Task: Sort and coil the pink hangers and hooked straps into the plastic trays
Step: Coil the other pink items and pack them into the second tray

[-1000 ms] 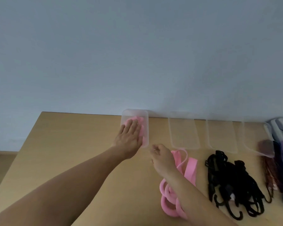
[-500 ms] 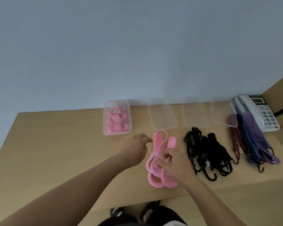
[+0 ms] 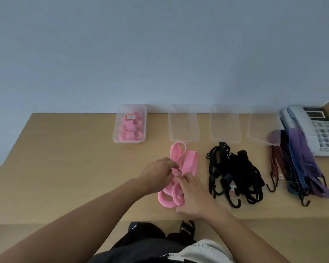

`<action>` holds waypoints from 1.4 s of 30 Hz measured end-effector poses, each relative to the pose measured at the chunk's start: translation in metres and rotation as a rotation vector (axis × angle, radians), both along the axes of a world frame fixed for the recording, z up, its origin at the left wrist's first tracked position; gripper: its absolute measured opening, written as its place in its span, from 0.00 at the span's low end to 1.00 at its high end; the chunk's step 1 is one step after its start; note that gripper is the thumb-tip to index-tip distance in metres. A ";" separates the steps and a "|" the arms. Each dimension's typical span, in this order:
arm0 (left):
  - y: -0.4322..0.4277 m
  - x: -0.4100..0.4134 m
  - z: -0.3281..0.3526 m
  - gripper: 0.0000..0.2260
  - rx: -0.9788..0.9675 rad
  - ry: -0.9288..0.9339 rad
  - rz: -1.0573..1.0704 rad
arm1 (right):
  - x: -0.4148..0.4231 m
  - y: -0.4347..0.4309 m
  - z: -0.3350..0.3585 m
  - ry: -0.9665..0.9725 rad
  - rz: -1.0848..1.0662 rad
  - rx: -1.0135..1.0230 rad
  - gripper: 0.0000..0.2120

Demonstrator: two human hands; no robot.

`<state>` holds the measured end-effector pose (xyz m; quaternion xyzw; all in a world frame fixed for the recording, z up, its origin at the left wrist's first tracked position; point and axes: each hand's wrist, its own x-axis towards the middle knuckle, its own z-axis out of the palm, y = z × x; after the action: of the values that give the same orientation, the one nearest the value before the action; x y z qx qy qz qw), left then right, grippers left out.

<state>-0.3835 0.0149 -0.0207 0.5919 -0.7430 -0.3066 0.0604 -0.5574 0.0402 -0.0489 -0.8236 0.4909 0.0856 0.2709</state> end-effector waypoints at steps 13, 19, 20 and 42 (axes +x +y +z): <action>0.003 -0.006 0.025 0.16 0.082 0.161 0.029 | -0.026 -0.042 0.073 -0.321 -0.118 -0.135 0.11; -0.005 -0.023 0.056 0.07 -0.075 0.517 0.309 | -0.042 -0.059 0.099 -0.687 -0.204 -0.198 0.15; -0.006 -0.025 0.062 0.06 -0.058 0.578 0.331 | -0.045 -0.062 0.105 -0.711 -0.192 -0.208 0.19; -0.025 -0.022 0.100 0.14 0.115 0.903 0.283 | -0.051 -0.093 0.129 -0.866 -0.250 0.107 0.09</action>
<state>-0.4051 -0.0102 0.0795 0.4973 -0.5362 -0.5626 0.3855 -0.6083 -0.0526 0.0803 -0.7027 0.4229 -0.2751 0.5017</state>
